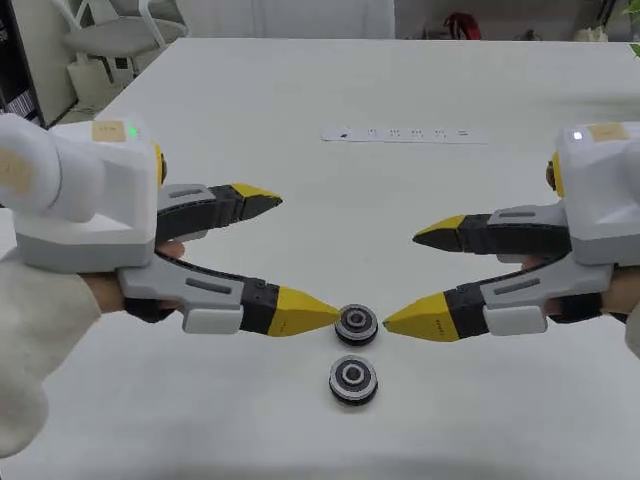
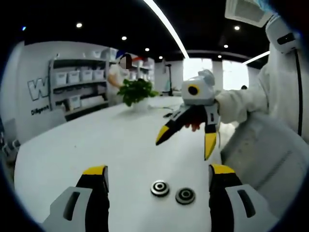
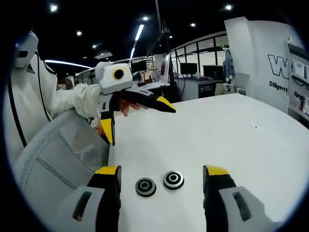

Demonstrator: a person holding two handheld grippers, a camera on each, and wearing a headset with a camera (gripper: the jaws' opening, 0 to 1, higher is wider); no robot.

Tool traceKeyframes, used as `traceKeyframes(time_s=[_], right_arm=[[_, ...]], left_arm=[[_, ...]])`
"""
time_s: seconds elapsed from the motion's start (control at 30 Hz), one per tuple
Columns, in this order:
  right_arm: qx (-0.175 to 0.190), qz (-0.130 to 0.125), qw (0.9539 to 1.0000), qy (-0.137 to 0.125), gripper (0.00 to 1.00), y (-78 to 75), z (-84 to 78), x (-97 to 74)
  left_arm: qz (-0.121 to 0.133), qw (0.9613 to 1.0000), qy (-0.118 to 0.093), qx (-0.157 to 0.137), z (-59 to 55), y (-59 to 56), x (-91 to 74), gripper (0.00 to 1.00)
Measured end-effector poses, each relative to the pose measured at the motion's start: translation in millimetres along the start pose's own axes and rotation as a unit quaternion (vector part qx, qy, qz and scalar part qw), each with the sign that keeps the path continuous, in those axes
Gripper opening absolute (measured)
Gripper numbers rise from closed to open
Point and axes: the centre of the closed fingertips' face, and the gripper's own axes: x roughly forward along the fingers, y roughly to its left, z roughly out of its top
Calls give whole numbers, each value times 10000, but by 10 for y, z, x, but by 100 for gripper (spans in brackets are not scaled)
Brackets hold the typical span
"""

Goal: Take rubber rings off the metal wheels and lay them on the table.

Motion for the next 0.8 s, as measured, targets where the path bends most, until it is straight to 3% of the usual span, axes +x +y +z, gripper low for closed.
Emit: traceKeyframes(time_s=[0.27,0.37,0.53,0.6,0.8], right_arm=[[6,123,9997,233,58,99,-194,75],[17,154,9996,240,55,124,-236,93],[40,285,9992,293,50,196,-326,152],[68,354,9988,346,47,228,-402,193],[-34,457,9971,615,39,296,-580,285]], left_arm=[[-121,9998,182,-5,-186,-78,62,87],[-125,9998,81,-161,-182,-76,78,86],[-153,9997,101,-151,-228,-97,100,83],[-135,9994,86,-292,-256,-99,116,81],[-337,9987,314,-197,-373,-227,186,76]])
